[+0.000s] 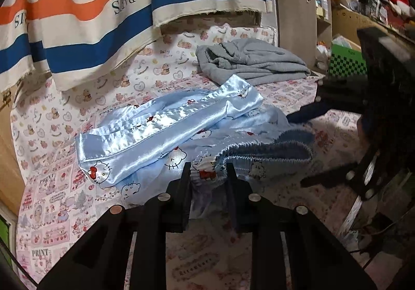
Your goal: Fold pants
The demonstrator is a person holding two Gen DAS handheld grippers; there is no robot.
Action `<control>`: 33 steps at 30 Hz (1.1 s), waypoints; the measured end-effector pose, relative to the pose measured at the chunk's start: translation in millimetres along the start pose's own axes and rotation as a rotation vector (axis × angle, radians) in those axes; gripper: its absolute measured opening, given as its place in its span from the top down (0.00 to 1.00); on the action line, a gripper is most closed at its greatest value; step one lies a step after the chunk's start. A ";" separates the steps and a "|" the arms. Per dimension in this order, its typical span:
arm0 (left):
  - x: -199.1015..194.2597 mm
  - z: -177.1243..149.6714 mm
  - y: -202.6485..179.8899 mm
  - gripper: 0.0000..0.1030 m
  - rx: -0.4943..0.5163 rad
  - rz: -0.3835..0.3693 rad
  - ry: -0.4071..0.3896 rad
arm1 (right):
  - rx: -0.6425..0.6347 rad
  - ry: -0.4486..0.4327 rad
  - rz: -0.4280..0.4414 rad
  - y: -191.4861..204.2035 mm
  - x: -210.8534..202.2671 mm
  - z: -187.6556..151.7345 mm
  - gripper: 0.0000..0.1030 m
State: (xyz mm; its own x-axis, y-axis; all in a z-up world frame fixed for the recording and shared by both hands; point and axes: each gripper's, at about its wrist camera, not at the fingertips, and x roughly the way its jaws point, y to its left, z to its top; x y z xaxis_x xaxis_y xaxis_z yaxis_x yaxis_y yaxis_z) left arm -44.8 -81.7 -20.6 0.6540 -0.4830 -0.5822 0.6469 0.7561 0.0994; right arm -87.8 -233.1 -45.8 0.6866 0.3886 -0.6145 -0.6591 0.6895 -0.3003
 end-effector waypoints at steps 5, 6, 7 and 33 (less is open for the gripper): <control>-3.4 2.1 7.0 0.76 -0.036 -0.023 -0.011 | 0.030 0.037 -0.012 -4.3 9.7 5.8 0.57; -4.7 1.8 7.7 0.75 -0.036 -0.024 -0.015 | 0.044 0.048 -0.008 -6.4 11.4 7.0 0.76; -6.6 1.0 7.6 0.73 -0.032 -0.026 -0.024 | 0.070 0.050 -0.002 -10.7 12.8 8.4 0.76; 23.8 74.0 60.9 0.96 -0.029 -0.015 -0.031 | 0.356 -0.184 0.006 -132.4 18.6 86.6 0.82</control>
State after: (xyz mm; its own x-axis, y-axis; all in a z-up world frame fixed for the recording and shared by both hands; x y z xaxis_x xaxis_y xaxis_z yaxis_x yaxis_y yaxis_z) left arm 39.2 -79.8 31.3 0.6568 -0.5074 -0.5579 0.6451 0.7611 0.0672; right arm 38.8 -264.2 45.7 0.7478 0.4738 -0.4651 -0.5377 0.8431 -0.0056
